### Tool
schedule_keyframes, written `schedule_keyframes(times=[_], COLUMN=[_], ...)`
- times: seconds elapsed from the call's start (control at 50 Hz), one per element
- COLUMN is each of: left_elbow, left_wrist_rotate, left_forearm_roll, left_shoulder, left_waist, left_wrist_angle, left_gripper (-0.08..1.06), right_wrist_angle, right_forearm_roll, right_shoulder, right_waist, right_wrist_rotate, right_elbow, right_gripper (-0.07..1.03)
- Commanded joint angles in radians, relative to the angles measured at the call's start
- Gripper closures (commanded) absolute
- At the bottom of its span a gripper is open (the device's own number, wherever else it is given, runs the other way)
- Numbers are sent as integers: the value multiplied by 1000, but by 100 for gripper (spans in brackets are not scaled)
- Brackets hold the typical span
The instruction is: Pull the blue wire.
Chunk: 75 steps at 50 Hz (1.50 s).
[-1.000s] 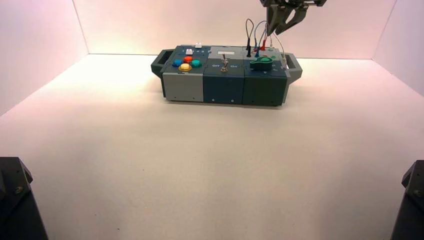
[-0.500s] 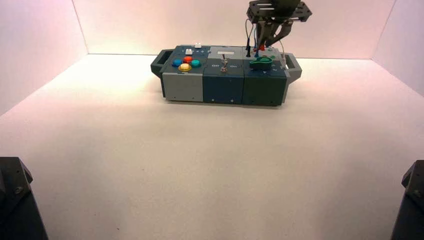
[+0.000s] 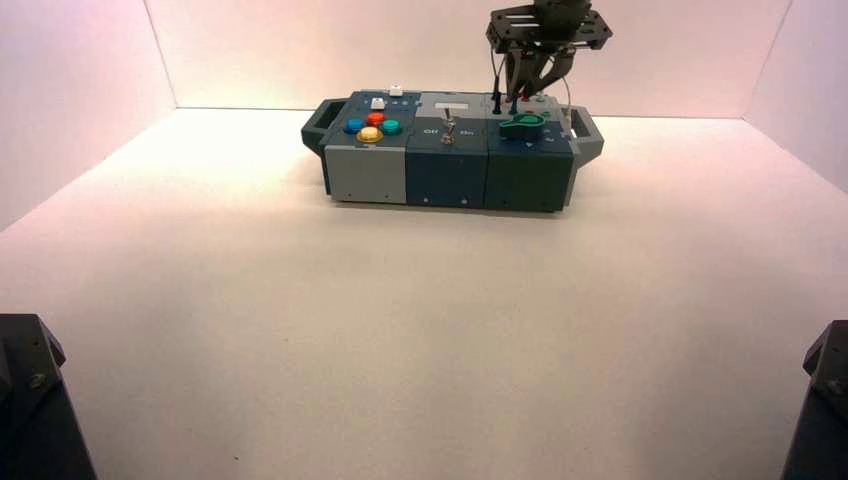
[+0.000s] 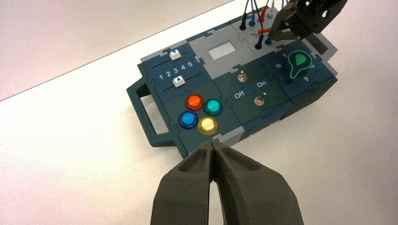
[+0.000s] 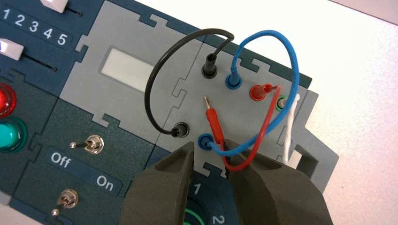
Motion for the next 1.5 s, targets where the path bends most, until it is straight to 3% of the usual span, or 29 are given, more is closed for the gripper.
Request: schedule_keyframes(times=[0.02,0.7,0.8,0.96,1.5], left_elbow=[-31,-26,-26,-26,-31], left_wrist_rotate=[3,3,3,3,6], left_forearm_roll=[0,0,-2,0,0], left_shoulder=[-12,-17,-18,-17,-34], left_waist=[-5,-5,-6,-5,-5], left_wrist_angle=[-6,-8,-6,-8,26], left_gripper=[101,101,101,101,101], right_wrist_angle=[-3,26,31,67,138], right_forearm_roll=[-5,-5,-5,-6,-9], right_shoulder=[-14,20,26,35,15], right_waist=[6,6,6,6,6], right_wrist_rotate=[2,2,2,-3,-5], right_elbow=[-34,-67,-72,-95,-143], right_gripper=[61,69,75,98,98])
